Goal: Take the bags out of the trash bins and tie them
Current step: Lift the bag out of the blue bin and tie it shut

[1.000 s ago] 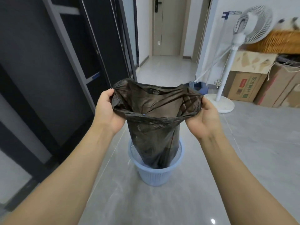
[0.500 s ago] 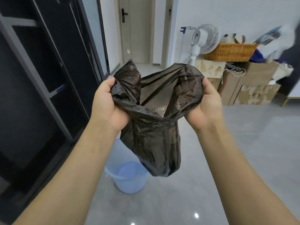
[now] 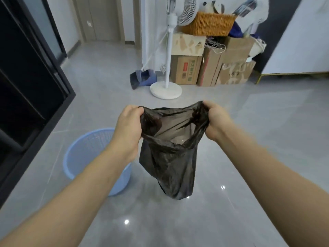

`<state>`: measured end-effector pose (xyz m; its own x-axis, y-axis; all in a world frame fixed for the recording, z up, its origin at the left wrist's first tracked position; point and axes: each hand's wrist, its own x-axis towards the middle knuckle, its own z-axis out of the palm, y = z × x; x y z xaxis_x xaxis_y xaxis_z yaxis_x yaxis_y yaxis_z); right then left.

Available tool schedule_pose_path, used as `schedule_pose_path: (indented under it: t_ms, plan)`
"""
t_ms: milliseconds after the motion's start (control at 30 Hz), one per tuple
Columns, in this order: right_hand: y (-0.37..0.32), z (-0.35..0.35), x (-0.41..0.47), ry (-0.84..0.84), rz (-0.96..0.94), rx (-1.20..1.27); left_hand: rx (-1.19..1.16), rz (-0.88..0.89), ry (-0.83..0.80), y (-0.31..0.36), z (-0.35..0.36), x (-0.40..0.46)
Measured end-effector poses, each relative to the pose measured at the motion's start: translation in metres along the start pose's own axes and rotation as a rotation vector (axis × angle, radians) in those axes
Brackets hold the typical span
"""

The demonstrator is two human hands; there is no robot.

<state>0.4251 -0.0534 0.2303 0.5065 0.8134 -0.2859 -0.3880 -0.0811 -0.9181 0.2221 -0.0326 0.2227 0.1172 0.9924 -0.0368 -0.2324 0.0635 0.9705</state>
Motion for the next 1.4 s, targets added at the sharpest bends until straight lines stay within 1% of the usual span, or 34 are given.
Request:
schedule_pose_path:
  t_ms: [100,167,267,367,433,467,533,567,633,700,733,800,833,867,900,967,1000,1033,1067,1133,1200,1267,1333,1400]
  plan:
    - [0.021,-0.026,0.024,0.077,0.046,-0.149,0.086,-0.056,0.016,-0.031,-0.003,0.010]
    - [0.035,-0.043,0.035,0.109,0.087,-0.262,0.182,-0.070,0.010,-0.055,-0.007,0.013]
    - [0.052,-0.064,0.045,0.109,0.141,-0.443,0.415,-0.080,-0.013,-0.086,-0.021,0.012]
    - [0.052,-0.076,0.056,0.081,0.072,-0.678,0.750,-0.022,-0.037,-0.099,-0.038,0.013]
    - [0.043,-0.082,0.066,0.031,-0.042,-0.910,0.959,-0.026,-0.148,-0.096,-0.045,0.009]
    - [0.040,-0.083,0.072,-0.004,-0.082,-1.076,1.104,-0.059,-0.212,-0.092,-0.048,0.005]
    - [0.033,-0.086,0.078,-0.057,-0.102,-1.448,1.431,-0.148,-0.386,-0.085,-0.049,-0.003]
    - [0.031,-0.085,0.078,-0.077,-0.101,-1.604,1.535,-0.215,-0.459,-0.081,-0.048,-0.006]
    - [0.032,-0.081,0.073,-0.133,-0.113,-1.813,1.585,-0.313,-0.557,-0.077,-0.041,-0.013]
    - [0.034,-0.074,0.067,-0.204,-0.124,-1.935,1.591,-0.325,-0.653,-0.077,-0.032,-0.021]
    - [0.034,-0.069,0.063,-0.226,-0.118,-1.975,1.640,-0.334,-0.712,-0.078,-0.028,-0.025]
    - [0.028,-0.059,0.056,-0.247,-0.125,-2.022,1.839,-0.342,-0.805,-0.087,-0.026,-0.028]
    - [0.025,-0.054,0.052,-0.273,-0.145,-2.029,1.934,-0.324,-0.826,-0.094,-0.026,-0.028]
    - [0.024,-0.051,0.050,-0.329,-0.153,-2.005,1.976,-0.276,-0.824,-0.099,-0.025,-0.027]
    - [0.024,-0.049,0.046,-0.424,-0.124,-1.939,1.972,-0.239,-0.806,-0.103,-0.025,-0.026]
    - [0.032,-0.041,0.033,-0.664,-0.043,-1.782,1.906,-0.208,-0.779,-0.106,-0.028,-0.023]
    - [0.042,-0.039,0.027,-0.777,-0.054,-1.793,1.870,-0.197,-0.771,-0.105,-0.029,-0.022]
    - [0.055,-0.038,0.022,-0.854,-0.119,-1.876,1.834,-0.180,-0.761,-0.104,-0.030,-0.020]
    - [0.070,-0.040,0.019,-0.894,-0.218,-1.978,1.805,-0.163,-0.754,-0.103,-0.032,-0.019]
    - [0.099,-0.044,0.017,-0.903,-0.391,-2.106,1.761,-0.142,-0.759,-0.101,-0.034,-0.019]
    - [0.121,-0.047,0.018,-0.862,-0.525,-2.141,1.691,-0.144,-0.787,-0.103,-0.036,-0.022]
    - [0.135,-0.047,0.020,-0.794,-0.686,-2.110,1.649,-0.134,-0.830,-0.110,-0.038,-0.029]
    - [0.145,-0.045,0.023,-0.724,-0.889,-2.068,1.666,-0.093,-0.878,-0.119,-0.040,-0.038]
    - [0.151,-0.039,0.028,-0.741,-1.002,-2.040,1.714,-0.040,-0.917,-0.128,-0.047,-0.046]
